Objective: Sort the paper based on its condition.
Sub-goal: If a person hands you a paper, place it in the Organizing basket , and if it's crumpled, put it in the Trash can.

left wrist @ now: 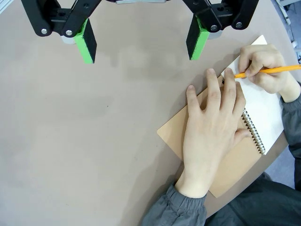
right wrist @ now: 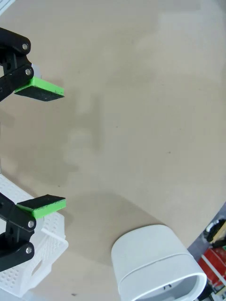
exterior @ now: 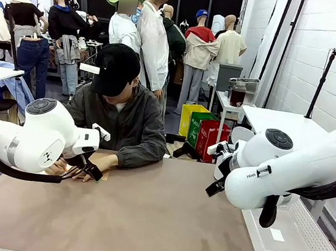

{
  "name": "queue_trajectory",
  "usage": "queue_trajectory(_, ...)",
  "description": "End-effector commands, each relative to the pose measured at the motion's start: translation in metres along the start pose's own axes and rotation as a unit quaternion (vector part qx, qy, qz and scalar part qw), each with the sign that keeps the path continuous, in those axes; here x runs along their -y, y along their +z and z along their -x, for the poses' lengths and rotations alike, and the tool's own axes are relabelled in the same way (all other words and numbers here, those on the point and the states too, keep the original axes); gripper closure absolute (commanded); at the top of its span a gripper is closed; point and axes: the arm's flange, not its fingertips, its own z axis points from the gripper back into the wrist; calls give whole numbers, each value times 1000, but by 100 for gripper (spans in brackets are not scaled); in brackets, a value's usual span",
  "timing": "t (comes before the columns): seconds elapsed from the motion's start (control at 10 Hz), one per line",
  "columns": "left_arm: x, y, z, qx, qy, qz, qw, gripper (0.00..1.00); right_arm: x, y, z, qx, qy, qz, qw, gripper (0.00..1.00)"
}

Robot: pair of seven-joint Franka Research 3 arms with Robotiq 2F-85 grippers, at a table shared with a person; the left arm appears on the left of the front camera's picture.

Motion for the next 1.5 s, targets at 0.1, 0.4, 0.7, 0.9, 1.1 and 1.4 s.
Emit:
queue_trajectory(0.1,-1,0,0,0,1,0,1000,0,0,0,0,0,0,0,1000,0)
queue_trajectory(0.4,1,8,-3,10,8,-6,1000,0,3,10,-1,1,4,-13,1000,0)
queue_trajectory(0.7,-1,56,-11,33,13,-19,999,0,9,60,-18,29,20,-32,999,0)
queue_trajectory(0.9,9,92,-16,43,20,-19,999,0,14,99,-27,39,41,-43,997,0)
queue_trajectory(1.1,14,126,-25,41,11,-22,999,0,14,132,-36,65,45,-55,995,0)
queue_trajectory(1.4,28,158,-38,31,-6,-44,999,0,14,170,-38,85,60,-56,993,0)
